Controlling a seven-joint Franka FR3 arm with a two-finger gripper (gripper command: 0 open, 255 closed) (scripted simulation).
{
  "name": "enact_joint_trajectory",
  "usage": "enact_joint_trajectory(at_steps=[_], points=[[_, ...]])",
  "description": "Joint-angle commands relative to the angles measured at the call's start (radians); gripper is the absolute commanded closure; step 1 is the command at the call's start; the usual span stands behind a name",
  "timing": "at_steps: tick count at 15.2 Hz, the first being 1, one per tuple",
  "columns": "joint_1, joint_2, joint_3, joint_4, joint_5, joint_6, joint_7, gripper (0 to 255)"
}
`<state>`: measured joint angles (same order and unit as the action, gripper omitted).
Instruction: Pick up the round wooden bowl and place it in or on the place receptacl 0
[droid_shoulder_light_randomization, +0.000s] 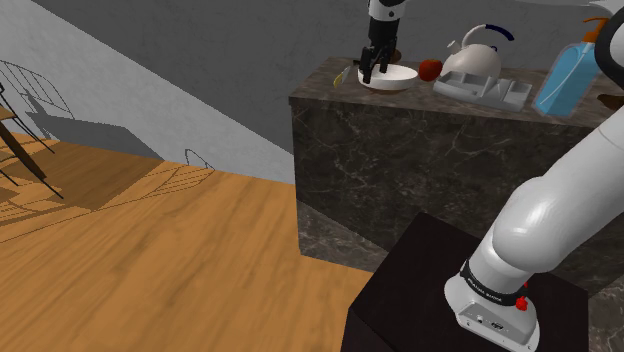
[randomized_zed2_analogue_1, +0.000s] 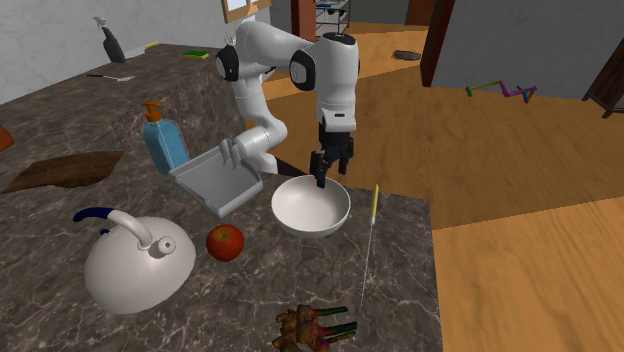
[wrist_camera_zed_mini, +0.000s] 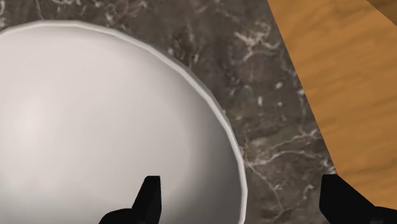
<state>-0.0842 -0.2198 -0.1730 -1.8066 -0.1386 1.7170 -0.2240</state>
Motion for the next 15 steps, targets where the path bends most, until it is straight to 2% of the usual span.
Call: enact_joint_trajectory(at_steps=[1,3,4,13,15], points=[[0.0,0.0,0.0,-0.001,0.0,0.001,0.0,0],[0.0,0.0,0.0,-0.001,0.0,0.001,0.0,0],[0.0,0.0,0.0,-0.001,0.0,0.001,0.0,255],[0.0,0.0,0.0,-0.001,0.0,0.001,0.0,255],[0.0,0.006,0.0,0.033,0.002,-0.026,-0.003,255]])
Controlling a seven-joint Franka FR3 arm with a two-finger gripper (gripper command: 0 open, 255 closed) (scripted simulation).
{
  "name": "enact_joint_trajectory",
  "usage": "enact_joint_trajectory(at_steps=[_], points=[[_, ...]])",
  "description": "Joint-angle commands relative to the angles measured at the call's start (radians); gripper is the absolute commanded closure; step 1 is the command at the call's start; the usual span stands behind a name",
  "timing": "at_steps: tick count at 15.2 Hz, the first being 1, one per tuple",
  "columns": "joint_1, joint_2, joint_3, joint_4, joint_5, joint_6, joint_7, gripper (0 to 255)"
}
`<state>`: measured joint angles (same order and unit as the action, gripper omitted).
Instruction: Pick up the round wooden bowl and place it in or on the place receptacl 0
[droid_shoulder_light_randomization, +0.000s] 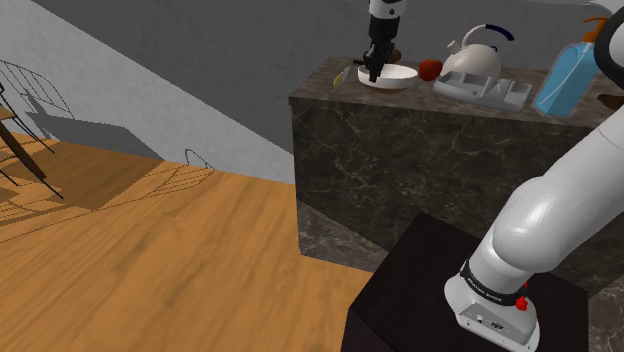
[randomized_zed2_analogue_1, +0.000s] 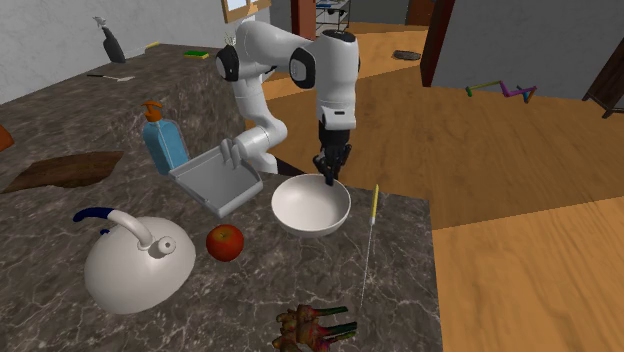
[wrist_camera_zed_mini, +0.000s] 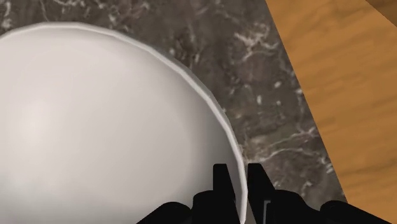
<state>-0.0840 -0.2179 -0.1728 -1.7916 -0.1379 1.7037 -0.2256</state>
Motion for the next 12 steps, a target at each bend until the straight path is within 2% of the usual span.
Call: enact_joint_trajectory(at_steps=[1,12], points=[[0.0,0.009,0.0,0.036,0.002,-0.027,-0.003,255],[0.001,0.068,-0.001,0.254,0.013,-0.184,-0.025,255]])
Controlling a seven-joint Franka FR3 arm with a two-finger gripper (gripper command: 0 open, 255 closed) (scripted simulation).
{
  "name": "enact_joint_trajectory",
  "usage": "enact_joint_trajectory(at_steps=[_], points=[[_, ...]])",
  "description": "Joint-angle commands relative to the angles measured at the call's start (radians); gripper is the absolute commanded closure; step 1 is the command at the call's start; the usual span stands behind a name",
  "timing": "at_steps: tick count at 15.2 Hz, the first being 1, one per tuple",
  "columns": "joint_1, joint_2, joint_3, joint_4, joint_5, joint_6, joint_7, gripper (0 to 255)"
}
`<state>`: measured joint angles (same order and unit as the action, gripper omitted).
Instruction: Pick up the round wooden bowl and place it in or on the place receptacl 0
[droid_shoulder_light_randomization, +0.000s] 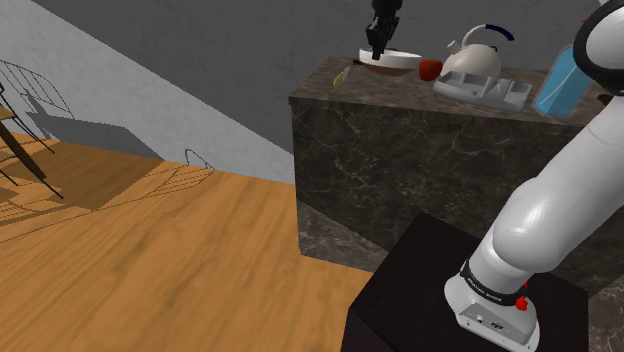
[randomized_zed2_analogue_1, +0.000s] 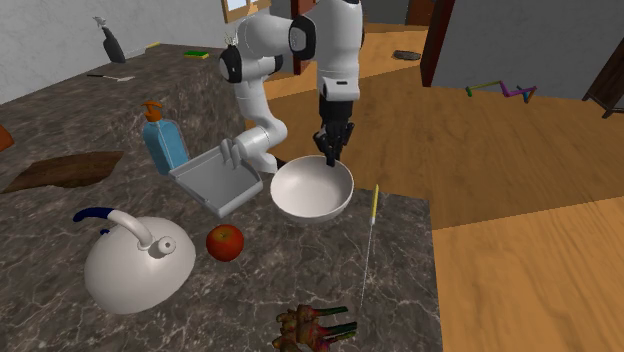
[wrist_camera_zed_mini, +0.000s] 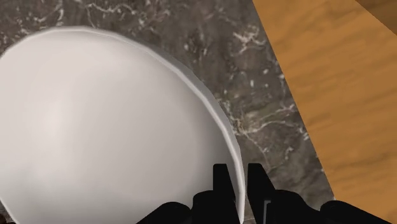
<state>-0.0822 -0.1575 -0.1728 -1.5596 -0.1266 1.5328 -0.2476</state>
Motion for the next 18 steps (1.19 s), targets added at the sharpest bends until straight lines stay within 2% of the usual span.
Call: enact_joint_trajectory(at_steps=[1,11,18], points=[[-0.001,0.015,-0.001,0.044,0.002,-0.029,-0.005,255],[-0.004,0.113,-0.009,0.306,0.018,-0.193,-0.033,255],[-0.016,0.226,-0.02,0.566,0.039,-0.339,-0.061,255]])
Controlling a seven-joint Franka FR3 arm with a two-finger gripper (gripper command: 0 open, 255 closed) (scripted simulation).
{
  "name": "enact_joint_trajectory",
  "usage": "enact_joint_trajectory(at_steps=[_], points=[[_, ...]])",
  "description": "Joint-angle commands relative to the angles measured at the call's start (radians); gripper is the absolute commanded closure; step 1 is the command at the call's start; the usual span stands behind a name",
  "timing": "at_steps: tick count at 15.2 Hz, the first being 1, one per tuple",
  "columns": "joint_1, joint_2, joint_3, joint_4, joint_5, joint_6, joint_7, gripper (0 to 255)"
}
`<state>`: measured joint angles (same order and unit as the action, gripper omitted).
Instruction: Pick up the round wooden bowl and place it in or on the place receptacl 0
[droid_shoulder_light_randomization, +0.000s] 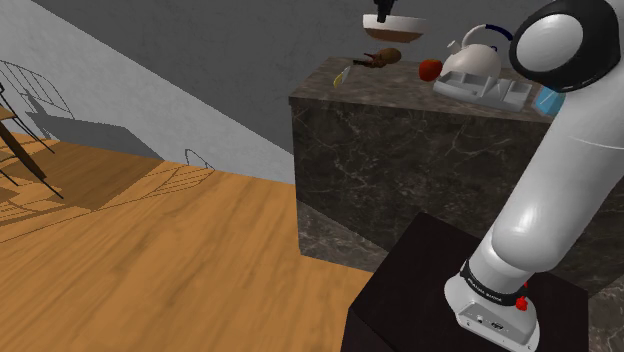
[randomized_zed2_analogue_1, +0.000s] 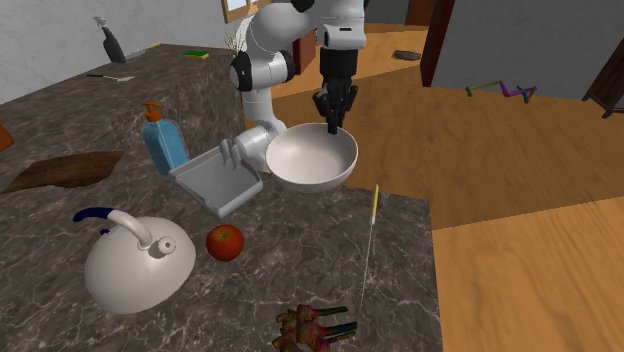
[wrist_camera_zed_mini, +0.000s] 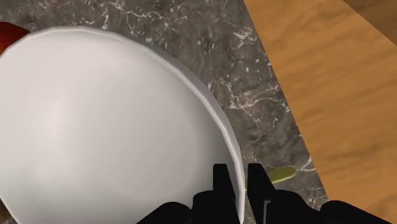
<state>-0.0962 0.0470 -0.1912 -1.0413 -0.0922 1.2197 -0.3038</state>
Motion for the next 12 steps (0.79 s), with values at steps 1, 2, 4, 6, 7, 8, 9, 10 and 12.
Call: enact_joint_trajectory(at_steps=[1,2,4,6,7,8,9,10,12], points=[[-0.004,0.031,-0.003,0.068,0.006,-0.037,-0.007,255],[-0.006,-0.012,-0.005,0.017,-0.002,-0.027,-0.014,255],[-0.011,-0.09,-0.011,-0.069,-0.016,-0.016,-0.032,255],[-0.018,-0.16,-0.018,-0.138,-0.03,-0.013,-0.051,255],[-0.022,-0.192,-0.022,-0.168,-0.036,-0.014,-0.061,255],[-0.026,-0.222,-0.026,-0.195,-0.043,-0.015,-0.072,255],[-0.03,-0.252,-0.03,-0.22,-0.05,-0.018,-0.083,255],[-0.035,-0.28,-0.035,-0.242,-0.056,-0.022,-0.095,255],[-0.044,-0.333,-0.046,-0.28,-0.07,-0.033,-0.12,255]])
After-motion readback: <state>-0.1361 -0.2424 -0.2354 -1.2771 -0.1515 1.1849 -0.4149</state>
